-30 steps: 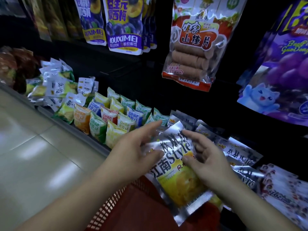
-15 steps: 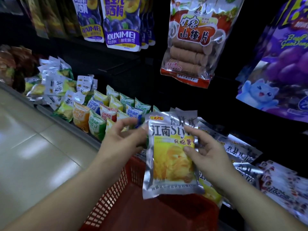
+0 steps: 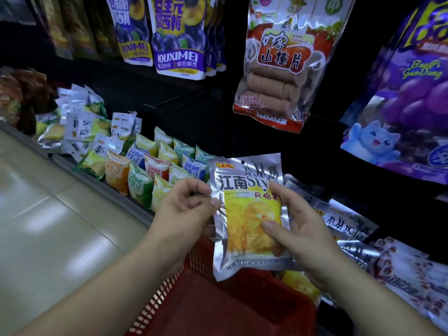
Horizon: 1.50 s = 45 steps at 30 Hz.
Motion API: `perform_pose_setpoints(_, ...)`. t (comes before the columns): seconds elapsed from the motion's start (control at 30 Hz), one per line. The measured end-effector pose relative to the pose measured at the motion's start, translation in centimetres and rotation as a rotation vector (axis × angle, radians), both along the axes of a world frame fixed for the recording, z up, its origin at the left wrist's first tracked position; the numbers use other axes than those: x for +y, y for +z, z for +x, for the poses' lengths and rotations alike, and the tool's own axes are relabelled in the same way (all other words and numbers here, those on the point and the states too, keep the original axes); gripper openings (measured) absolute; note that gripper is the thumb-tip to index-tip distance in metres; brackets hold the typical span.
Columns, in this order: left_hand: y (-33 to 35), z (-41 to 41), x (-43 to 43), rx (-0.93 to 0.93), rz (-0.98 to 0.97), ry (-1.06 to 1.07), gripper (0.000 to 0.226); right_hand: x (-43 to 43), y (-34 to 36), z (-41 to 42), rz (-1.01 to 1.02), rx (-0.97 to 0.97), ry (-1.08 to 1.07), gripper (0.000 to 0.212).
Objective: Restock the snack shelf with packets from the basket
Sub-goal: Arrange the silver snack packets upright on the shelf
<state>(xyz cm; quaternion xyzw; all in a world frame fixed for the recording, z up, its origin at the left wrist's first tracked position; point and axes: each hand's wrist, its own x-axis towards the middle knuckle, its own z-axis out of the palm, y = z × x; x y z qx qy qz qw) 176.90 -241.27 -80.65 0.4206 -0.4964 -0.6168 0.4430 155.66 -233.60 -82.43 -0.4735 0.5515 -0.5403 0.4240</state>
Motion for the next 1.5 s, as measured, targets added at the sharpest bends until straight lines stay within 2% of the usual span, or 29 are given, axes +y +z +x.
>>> perform_pose_setpoints(0.07, 0.0, 0.1, 0.1, -0.045, -0.023, -0.029, 0.016, -0.1, 0.0, 0.1, -0.021, 0.018, -0.021, 0.059)
perform_pose_setpoints(0.17, -0.2, 0.2, 0.5, -0.247, -0.122, -0.233, 0.045, 0.0, 0.1, 0.4, -0.027, 0.022, -0.069, 0.049)
perform_pose_setpoints(0.27, -0.3, 0.3, 0.7, -0.268, -0.112, -0.335, 0.074, 0.1, 0.3, -0.2, 0.01, -0.006, -0.041, 0.055)
perform_pose_setpoints(0.37, -0.2, 0.4, 0.1, -0.21, -0.119, -0.225, 0.077, 0.4, 0.6, -1.0, 0.07, -0.001, 0.13, 0.076)
perform_pose_setpoints(0.43, -0.2, 0.6, 0.0, -0.193, -0.124, -0.204, 0.079, 0.5, 0.7, -1.2, 0.077, 0.075, 0.161, 0.08)
perform_pose_setpoints(0.57, -0.6, 0.9, 0.5, -0.361, -0.088, -0.347, 0.093, 0.2, 0.6, -1.2, 0.05, 0.1, 0.0, 0.074)
perform_pose_setpoints(0.63, -0.6, 0.9, 0.5, -0.43, -0.099, -0.351, 0.096, 0.1, 0.4, -1.3, 0.024, 0.139, -0.051, 0.072)
perform_pose_setpoints(0.8, 0.0, 0.6, 1.0, -0.269, -0.19, -0.315, 0.102, 0.3, 0.2, -0.8, 0.035, 0.124, -0.037, 0.066)
perform_pose_setpoints(0.9, -0.5, 0.2, 1.3, -0.188, -0.194, -0.284, 0.097, 0.2, 0.1, -0.5, 0.067, 0.184, -0.03, 0.062)
perform_pose_setpoints(0.97, -1.0, -0.1, 1.3, -0.212, -0.206, -0.237, 0.092, 0.1, 0.0, -0.4, 0.059, 0.333, -0.1, 0.063)
perform_pose_setpoints(1.03, -1.6, -0.7, 1.6, -0.265, -0.25, -0.19, 0.088, 0.1, 0.3, 0.0, -0.015, 0.372, -0.135, 0.06)
perform_pose_setpoints(1.07, -1.9, -1.1, 2.0, -0.289, -0.301, -0.18, 0.086, 0.1, 0.6, 0.4, -0.035, 0.312, -0.102, 0.057)
perform_pose_setpoints(1.17, -2.4, -2.3, 3.9, -0.393, -0.544, -0.214, 0.079, 0.2, 1.6, 1.7, 0.023, -0.055, 0.085, 0.052)
perform_pose_setpoints(1.3, -2.8, -2.8, 4.8, -0.513, -0.752, -0.3, 0.075, -0.3, 1.2, 1.1, 0.016, -0.141, 0.03, 0.046)
perform_pose_setpoints(1.37, -2.7, -2.8, 4.8, -0.438, -0.708, -0.417, 0.062, -0.7, 0.6, 0.8, 0.021, -0.15, -0.071, 0.037)
perform_pose_setpoints(1.43, -2.2, -2.8, 4.6, -0.319, -0.522, -0.491, 0.041, -1.0, -0.3, 0.3, 0.041, -0.11, -0.152, 0.033)
perform_pose_setpoints(1.5, -2.5, -2.8, 3.4, -0.313, -0.478, -0.28, 0.029, -1.1, -0.8, -0.1, 0.05, -0.066, -0.15, 0.035)
